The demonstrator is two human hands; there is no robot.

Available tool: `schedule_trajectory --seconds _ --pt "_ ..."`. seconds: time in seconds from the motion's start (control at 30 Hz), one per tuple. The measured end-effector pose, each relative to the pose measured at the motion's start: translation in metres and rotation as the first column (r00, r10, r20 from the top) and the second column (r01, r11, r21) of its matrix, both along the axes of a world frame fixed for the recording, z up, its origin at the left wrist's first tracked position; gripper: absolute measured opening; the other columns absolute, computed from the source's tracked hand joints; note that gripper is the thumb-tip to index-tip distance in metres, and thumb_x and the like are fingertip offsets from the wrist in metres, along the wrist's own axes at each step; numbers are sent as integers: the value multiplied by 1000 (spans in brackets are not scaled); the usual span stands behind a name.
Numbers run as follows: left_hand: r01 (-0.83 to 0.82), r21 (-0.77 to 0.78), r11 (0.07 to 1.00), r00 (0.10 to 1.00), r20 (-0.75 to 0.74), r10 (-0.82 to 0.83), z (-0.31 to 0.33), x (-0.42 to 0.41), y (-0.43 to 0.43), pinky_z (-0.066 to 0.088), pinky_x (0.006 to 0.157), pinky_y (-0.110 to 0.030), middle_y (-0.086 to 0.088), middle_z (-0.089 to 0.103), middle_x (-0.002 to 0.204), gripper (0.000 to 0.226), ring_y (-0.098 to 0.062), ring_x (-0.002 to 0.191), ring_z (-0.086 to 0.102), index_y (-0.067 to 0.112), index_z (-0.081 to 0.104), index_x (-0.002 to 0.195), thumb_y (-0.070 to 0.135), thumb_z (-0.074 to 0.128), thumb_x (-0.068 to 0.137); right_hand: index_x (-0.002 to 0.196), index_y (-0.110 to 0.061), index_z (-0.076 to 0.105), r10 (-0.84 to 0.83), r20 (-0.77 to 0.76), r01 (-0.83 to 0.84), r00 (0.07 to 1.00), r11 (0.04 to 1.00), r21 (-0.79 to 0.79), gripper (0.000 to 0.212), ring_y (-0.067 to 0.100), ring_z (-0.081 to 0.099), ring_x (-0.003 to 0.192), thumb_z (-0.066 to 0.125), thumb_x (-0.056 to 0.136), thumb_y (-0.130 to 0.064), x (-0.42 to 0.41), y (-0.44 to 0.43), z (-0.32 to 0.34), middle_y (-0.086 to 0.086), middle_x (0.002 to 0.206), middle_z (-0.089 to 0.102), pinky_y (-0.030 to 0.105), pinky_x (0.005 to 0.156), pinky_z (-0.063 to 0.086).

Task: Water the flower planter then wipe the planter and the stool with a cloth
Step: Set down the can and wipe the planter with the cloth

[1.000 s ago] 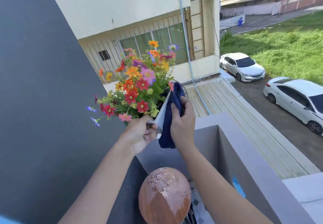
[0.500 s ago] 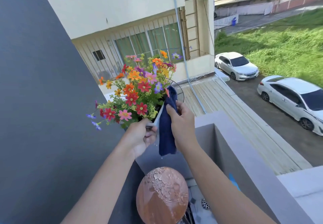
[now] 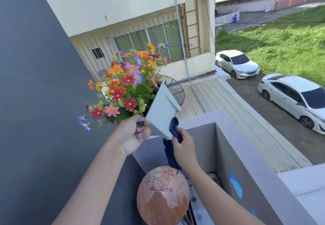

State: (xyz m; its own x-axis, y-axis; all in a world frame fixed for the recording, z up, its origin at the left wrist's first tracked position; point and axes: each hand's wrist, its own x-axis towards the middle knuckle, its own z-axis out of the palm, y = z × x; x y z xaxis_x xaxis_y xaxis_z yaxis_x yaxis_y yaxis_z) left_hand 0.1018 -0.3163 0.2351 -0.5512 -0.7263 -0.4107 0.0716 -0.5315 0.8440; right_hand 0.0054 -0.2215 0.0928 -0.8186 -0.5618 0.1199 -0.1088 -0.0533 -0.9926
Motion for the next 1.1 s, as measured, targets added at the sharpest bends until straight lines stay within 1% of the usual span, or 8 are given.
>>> schedule_trajectory --seconds 0.13,0.3,0.47,0.63,0.73,0.87,1.0,1.1 --pt "35 31 999 998 -43 -34 3 -2 4 23 29 -19 -8 48 55 25 -10 37 28 11 40 75 1 38 97 88 -16 56 -111 111 117 988 991 -58 16 4 46 67 52 94 -1 -2 -2 7 -12 73 53 19 63 35" --pt "42 -89 995 999 34 -39 -4 -5 6 23 31 -18 -11 51 52 26 -10 35 28 8 42 73 1 40 98 98 -11 61 -168 234 203 958 970 -132 7 13 54 78 58 98 -18 -20 11 22 -3 86 63 27 70 39" --pt "67 -120 991 994 97 -55 -15 -11 13 21 32 -18 -9 51 53 26 -10 35 28 8 43 72 4 42 98 89 -14 69 7 302 72 953 965 -250 8 16 59 75 62 91 -12 -15 3 54 4 81 68 34 71 46" --pt "104 -124 987 987 138 -86 -18 -12 25 21 30 -17 -7 49 53 25 -9 33 28 10 43 71 4 40 95 96 -15 69 31 350 125 936 901 -415 8 13 63 78 61 95 -16 -21 -4 85 -2 83 70 34 74 51" --pt "131 -133 982 983 144 -112 -12 -8 29 17 33 -19 -8 49 55 24 -9 36 27 10 42 73 5 42 97 101 -18 68 -45 263 146 964 915 -375 10 14 64 81 59 96 -21 -40 -7 84 0 90 71 33 75 51" --pt "170 -172 970 977 161 -142 -8 1 30 18 35 -20 -7 50 54 22 -10 40 26 8 44 74 4 43 96 85 -27 60 -191 168 227 967 944 -238 16 16 56 78 55 98 -18 -65 -8 73 0 83 64 36 74 45" --pt "203 -248 947 959 245 -142 -2 14 20 15 39 -19 -9 47 56 26 -11 42 24 8 44 69 3 40 94 90 -17 67 -112 227 151 968 975 -161 11 17 58 74 57 95 -19 -86 -5 66 3 81 66 33 68 43" --pt "304 -293 907 923 327 -204 2 26 3 16 36 -15 -8 48 52 20 -11 41 22 8 44 77 6 36 95 91 -11 69 123 270 -82 955 984 -157 11 22 61 69 62 96 -17 -99 -1 78 9 79 67 31 65 46"
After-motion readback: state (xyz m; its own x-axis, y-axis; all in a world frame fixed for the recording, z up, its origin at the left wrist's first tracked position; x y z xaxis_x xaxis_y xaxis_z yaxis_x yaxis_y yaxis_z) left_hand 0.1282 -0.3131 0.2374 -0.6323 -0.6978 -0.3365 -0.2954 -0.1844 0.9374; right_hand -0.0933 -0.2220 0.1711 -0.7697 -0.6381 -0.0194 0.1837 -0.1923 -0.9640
